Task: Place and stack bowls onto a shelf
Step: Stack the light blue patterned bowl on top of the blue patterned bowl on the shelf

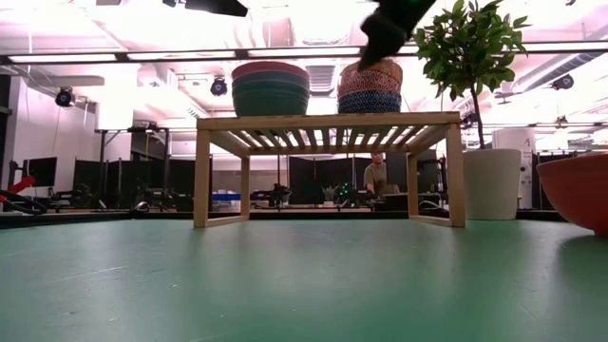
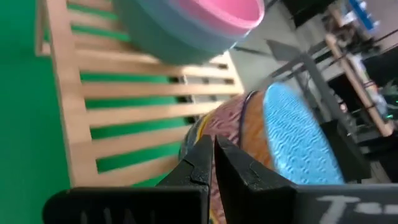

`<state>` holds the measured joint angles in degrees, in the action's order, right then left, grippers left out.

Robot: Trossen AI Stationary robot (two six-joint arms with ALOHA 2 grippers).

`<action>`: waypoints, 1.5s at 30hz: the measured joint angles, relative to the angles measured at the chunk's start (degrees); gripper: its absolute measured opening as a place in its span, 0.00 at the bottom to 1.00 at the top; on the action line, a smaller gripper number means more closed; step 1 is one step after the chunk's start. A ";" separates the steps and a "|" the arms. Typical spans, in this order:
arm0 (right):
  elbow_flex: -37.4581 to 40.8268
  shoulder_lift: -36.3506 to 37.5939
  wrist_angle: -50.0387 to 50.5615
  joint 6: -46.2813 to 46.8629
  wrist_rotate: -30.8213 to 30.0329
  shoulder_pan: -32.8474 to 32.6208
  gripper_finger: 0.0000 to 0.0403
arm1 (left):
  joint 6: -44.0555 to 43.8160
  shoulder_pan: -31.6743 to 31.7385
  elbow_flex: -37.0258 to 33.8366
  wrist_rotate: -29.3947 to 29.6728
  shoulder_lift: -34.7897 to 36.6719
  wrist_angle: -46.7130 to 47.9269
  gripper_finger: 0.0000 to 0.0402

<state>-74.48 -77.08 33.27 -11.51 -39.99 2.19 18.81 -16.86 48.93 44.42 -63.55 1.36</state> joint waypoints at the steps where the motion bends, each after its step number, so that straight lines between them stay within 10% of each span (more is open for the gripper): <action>1: -0.17 0.04 -0.55 -0.51 -0.95 -0.15 0.02 | 0.00 0.02 0.00 0.00 0.00 0.00 0.12; 29: -2.39 0.83 0.78 -1.38 -4.23 -1.57 0.02 | -0.02 0.01 0.00 0.00 0.00 0.01 0.12; 45: -15.62 1.73 21.45 -4.35 27.63 11.85 0.33 | -4.12 0.02 0.02 -0.03 0.94 8.00 0.12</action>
<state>-90.10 -75.35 54.72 -15.86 -12.36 14.05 14.68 -16.85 48.95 44.40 -62.61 9.36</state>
